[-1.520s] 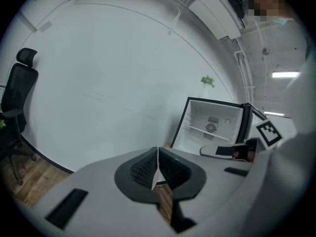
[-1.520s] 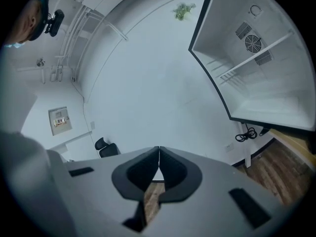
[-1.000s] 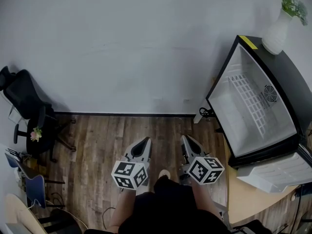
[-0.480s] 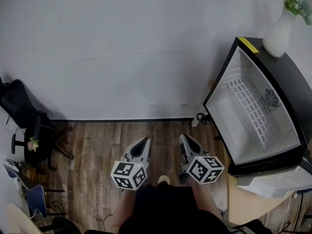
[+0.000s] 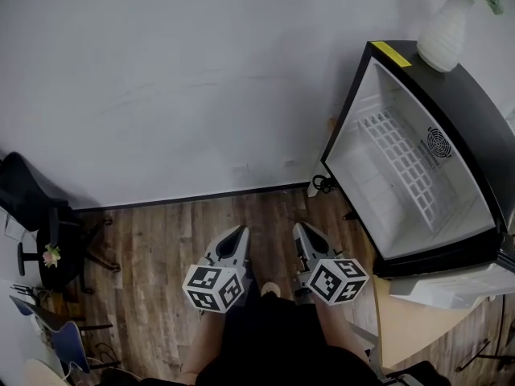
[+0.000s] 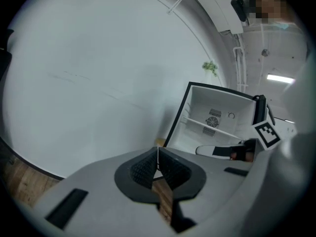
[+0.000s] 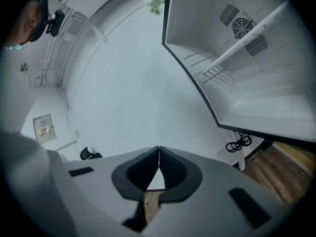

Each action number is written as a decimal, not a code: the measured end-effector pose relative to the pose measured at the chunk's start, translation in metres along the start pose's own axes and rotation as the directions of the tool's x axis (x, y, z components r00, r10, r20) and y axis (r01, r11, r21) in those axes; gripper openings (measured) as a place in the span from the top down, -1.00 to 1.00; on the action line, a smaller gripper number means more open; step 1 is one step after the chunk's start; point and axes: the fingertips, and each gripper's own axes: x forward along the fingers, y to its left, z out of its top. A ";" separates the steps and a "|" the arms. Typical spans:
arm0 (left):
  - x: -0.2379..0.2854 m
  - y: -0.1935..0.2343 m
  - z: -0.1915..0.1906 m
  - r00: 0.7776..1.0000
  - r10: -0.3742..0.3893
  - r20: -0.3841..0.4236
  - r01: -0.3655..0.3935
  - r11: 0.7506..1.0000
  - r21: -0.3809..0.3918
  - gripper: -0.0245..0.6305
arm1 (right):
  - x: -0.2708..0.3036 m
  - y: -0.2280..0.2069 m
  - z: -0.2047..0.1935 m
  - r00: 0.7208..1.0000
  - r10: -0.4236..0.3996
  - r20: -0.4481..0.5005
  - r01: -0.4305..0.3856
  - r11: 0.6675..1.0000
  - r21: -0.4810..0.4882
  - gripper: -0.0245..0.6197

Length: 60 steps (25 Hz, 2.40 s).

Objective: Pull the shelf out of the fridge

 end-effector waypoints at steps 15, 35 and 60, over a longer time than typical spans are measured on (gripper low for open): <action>0.079 -0.044 0.000 0.948 -0.286 -0.142 0.297 0.953 0.056 0.90 | -0.023 -0.062 0.024 0.954 -0.261 0.147 0.244 0.962 0.124 0.95; 0.198 -0.092 0.052 0.717 -0.620 -0.318 0.670 0.739 0.070 0.90 | -0.025 -0.115 0.097 0.724 -0.598 0.345 0.509 0.800 0.319 0.95; 0.213 -0.153 0.016 0.321 -0.804 -0.500 0.889 0.438 -0.134 0.90 | -0.082 -0.102 0.058 0.342 -0.867 0.363 0.623 0.498 0.603 0.95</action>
